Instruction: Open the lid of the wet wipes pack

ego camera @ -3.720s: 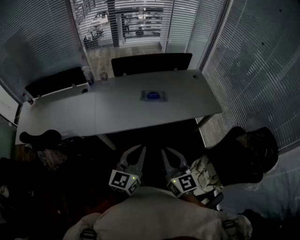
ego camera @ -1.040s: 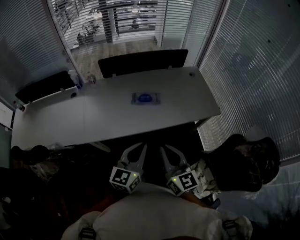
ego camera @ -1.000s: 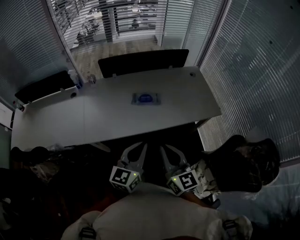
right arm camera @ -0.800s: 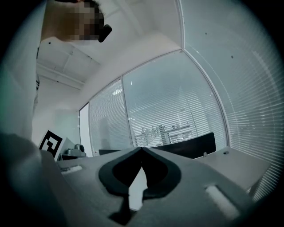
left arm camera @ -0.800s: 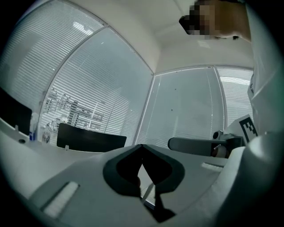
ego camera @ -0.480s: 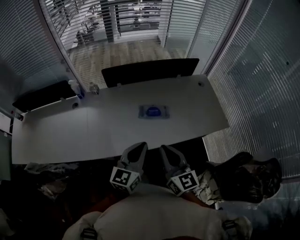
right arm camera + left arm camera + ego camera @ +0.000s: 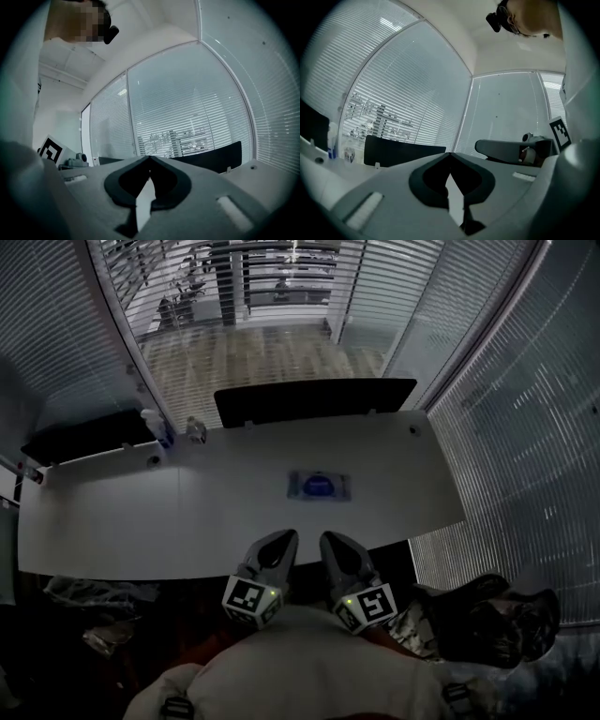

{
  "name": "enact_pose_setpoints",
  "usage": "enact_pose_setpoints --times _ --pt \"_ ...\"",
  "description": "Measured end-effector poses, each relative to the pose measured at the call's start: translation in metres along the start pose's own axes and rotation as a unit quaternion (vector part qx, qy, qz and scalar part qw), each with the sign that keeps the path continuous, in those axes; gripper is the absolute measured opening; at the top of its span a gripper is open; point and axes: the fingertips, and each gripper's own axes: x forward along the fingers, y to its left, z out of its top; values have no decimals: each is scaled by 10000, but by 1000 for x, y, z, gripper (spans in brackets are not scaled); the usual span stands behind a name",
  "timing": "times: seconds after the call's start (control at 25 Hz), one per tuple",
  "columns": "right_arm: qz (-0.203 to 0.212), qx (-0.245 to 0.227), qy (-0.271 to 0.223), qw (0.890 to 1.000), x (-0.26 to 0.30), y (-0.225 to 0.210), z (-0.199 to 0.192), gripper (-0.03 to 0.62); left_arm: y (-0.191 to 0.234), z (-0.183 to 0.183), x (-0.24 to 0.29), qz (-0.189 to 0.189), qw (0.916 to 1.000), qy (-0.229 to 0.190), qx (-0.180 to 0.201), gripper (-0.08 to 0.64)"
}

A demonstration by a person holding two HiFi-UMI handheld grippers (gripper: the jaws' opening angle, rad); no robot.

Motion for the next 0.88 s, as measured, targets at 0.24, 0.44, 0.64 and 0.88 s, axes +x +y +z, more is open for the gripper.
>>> enact_pose_setpoints --times 0.24,0.44,0.64,0.88 --pt "45 -30 3 10000 26 -19 1 1 17 6 22 107 9999 71 -22 3" --pt "64 -153 -109 9998 35 -43 11 0 22 5 51 176 9998 116 12 3" --pt "35 -276 -133 9995 41 -72 17 0 21 13 79 279 9995 95 122 3" --pt "107 -429 -125 9989 47 -88 10 0 22 12 95 372 9990 32 226 3"
